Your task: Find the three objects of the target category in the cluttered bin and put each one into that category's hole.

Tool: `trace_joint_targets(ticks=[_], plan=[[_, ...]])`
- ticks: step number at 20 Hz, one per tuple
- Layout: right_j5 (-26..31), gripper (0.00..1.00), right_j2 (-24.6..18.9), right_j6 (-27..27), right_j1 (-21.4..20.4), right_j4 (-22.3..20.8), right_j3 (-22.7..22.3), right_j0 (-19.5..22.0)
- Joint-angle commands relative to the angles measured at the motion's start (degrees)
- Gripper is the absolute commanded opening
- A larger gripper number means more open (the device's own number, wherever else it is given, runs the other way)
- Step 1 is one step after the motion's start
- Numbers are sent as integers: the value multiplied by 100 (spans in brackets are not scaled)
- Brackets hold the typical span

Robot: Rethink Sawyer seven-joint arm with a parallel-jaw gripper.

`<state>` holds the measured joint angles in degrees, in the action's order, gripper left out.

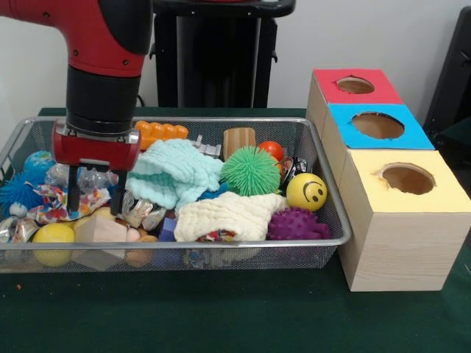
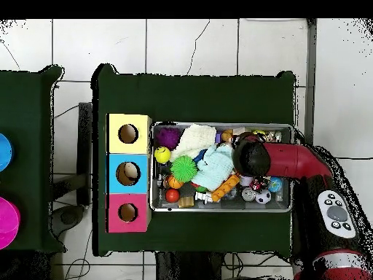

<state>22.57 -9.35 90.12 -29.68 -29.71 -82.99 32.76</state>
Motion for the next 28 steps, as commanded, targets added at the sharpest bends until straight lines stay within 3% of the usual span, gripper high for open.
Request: trace_joint_targets(ticks=[1,5,10,18,22,27,28], plan=[[-218,100,256,567,229,-219,136,-16],[-77,100,487,678,188,-148,93,-135],[461,100,970,992,674,39,244,-324],[1127,100,1072,781,1475,417,579,-258],[1146,100,1129,698,1781,497,727,-254],[693,100,1257,639,1927,356,761,-352],[534,0,1305,671,1918,325,747,-397]])
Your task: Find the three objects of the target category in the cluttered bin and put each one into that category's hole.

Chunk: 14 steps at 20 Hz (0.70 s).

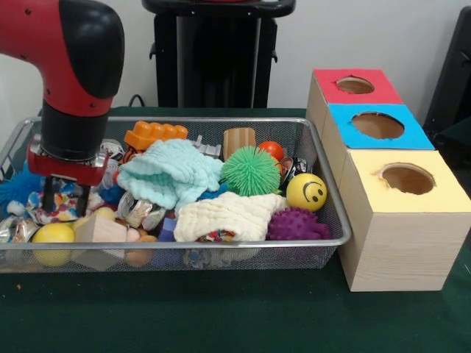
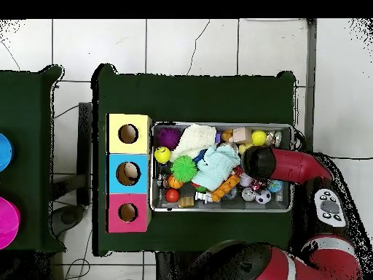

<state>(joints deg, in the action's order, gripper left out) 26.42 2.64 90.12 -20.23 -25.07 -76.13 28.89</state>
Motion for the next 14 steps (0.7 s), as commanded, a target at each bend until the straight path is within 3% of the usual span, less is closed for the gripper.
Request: trace_joint_targets(ticks=[1,4,9,11,14], plan=[[-9,0,138,734,960,-180,37,-40],[-469,0,207,847,907,-293,-38,-118],[-658,0,239,774,817,-303,-93,-200],[-1478,0,189,844,609,-435,-345,-193],[-2363,0,52,887,-72,-554,-1083,-223]])
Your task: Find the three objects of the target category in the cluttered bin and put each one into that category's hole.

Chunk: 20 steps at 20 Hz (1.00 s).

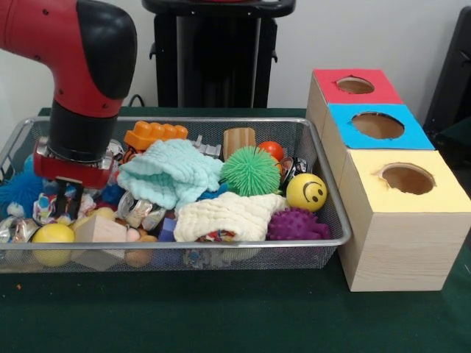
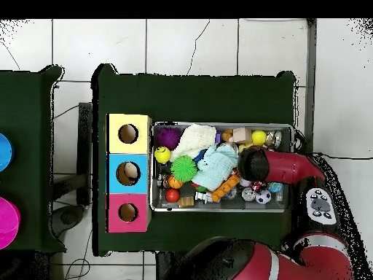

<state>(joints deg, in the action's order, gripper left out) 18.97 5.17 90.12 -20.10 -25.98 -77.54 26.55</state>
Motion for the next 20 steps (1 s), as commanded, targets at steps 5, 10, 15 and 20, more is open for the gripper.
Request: trace_joint_targets(ticks=[5,10,15,20], plan=[[-1932,0,-967,560,-1264,-640,-1766,231],[-1672,0,-2219,166,-1525,-811,-2239,1054],[-1507,0,-2481,163,-1603,-803,-2479,1282],[-681,0,-2503,195,-1716,-321,-2648,1283]])
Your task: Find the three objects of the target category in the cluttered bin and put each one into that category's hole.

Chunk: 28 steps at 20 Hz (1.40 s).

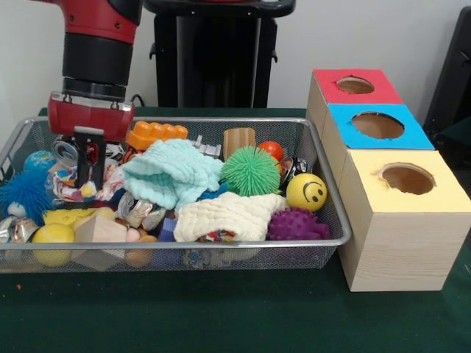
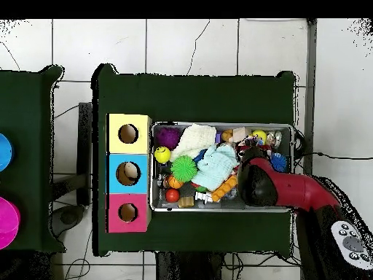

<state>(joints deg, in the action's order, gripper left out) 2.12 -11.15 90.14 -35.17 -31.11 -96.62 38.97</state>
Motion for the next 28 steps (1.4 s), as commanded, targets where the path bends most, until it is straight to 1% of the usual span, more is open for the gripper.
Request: trace_joint_targets(ticks=[1,6,9,14,20,23,28], plan=[[1137,0,-853,194,-246,252,-746,7],[1866,0,-709,277,-343,633,-627,-278],[2090,0,-632,378,-349,760,-496,-480],[2288,0,-695,513,-440,1020,-399,-666],[2371,0,-659,735,-712,1393,-545,-1028],[2165,0,-606,743,-855,1415,-618,-1214],[1907,0,-482,623,-1058,1270,-445,-1529]])
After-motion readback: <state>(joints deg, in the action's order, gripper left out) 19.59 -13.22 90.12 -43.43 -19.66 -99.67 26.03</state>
